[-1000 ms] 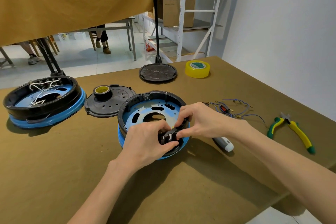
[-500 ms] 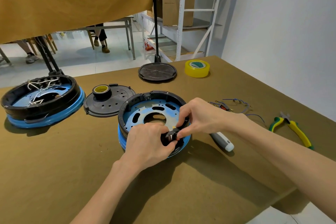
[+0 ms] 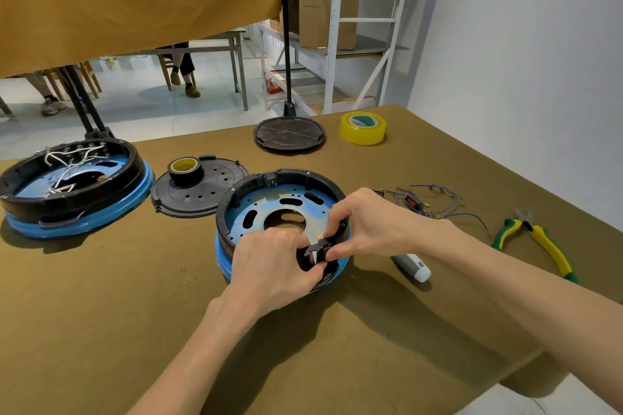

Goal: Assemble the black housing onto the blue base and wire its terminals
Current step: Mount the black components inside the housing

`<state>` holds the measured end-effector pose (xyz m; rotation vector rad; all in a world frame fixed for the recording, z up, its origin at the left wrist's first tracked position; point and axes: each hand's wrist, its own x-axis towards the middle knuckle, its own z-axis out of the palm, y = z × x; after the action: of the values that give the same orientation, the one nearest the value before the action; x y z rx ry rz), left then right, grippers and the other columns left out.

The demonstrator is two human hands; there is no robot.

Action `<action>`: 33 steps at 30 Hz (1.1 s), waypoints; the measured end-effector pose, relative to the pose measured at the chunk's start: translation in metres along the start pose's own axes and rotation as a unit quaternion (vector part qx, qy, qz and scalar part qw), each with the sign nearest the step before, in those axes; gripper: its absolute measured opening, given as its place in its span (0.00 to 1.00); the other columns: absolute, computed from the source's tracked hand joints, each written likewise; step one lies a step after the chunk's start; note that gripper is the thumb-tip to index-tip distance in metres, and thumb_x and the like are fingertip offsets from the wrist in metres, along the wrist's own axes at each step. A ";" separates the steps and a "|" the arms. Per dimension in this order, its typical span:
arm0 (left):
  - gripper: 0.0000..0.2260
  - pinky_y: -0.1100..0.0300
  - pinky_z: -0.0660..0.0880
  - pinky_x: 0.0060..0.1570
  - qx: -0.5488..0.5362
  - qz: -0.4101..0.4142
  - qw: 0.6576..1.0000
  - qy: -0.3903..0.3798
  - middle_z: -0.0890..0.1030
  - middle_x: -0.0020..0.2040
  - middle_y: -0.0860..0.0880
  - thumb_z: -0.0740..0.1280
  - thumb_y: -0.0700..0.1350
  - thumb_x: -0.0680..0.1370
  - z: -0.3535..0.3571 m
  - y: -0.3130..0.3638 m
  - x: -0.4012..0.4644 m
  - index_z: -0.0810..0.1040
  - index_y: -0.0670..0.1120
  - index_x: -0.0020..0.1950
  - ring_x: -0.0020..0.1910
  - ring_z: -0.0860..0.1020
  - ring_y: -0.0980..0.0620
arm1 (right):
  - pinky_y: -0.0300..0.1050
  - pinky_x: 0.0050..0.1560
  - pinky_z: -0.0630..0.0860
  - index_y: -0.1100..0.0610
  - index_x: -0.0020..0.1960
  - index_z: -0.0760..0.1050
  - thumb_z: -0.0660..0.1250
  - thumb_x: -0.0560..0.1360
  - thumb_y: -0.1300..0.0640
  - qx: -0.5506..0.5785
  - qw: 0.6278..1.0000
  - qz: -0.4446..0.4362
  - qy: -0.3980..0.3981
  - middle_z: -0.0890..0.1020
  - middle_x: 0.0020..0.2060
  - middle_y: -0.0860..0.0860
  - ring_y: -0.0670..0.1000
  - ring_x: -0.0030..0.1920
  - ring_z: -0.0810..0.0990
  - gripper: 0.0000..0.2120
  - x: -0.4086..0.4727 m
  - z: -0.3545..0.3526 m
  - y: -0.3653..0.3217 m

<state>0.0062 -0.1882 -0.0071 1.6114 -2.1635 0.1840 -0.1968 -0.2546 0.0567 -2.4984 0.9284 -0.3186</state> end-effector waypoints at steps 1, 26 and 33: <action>0.21 0.64 0.63 0.26 0.001 0.002 1.000 0.001 0.73 0.28 0.55 0.60 0.68 0.74 0.000 0.000 0.000 0.76 0.54 0.33 0.28 0.73 0.55 | 0.57 0.49 0.79 0.54 0.47 0.86 0.79 0.73 0.50 0.003 1.000 0.000 0.003 0.85 0.42 0.46 0.49 0.44 0.83 0.09 -0.001 0.001 0.000; 0.21 0.64 0.62 0.25 -0.026 0.046 0.998 -0.016 0.73 0.27 0.53 0.61 0.67 0.74 -0.001 -0.007 0.003 0.73 0.53 0.31 0.28 0.72 0.53 | 0.49 0.54 0.79 0.52 0.58 0.84 0.75 0.74 0.41 -0.073 0.996 0.009 -0.043 0.84 0.50 0.43 0.43 0.50 0.80 0.18 -0.007 -0.003 0.003; 0.20 0.67 0.59 0.26 -0.035 0.047 0.998 -0.011 0.72 0.27 0.56 0.61 0.67 0.74 -0.003 -0.005 0.004 0.71 0.55 0.31 0.27 0.71 0.54 | 0.55 0.48 0.77 0.50 0.55 0.86 0.75 0.76 0.45 -0.094 0.994 -0.014 -0.059 0.84 0.45 0.45 0.47 0.46 0.80 0.12 0.000 -0.005 0.003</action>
<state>0.0109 -0.1922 -0.0039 1.4812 -2.2393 0.1172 -0.2004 -0.2585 0.0600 -2.6704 0.9142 -0.0936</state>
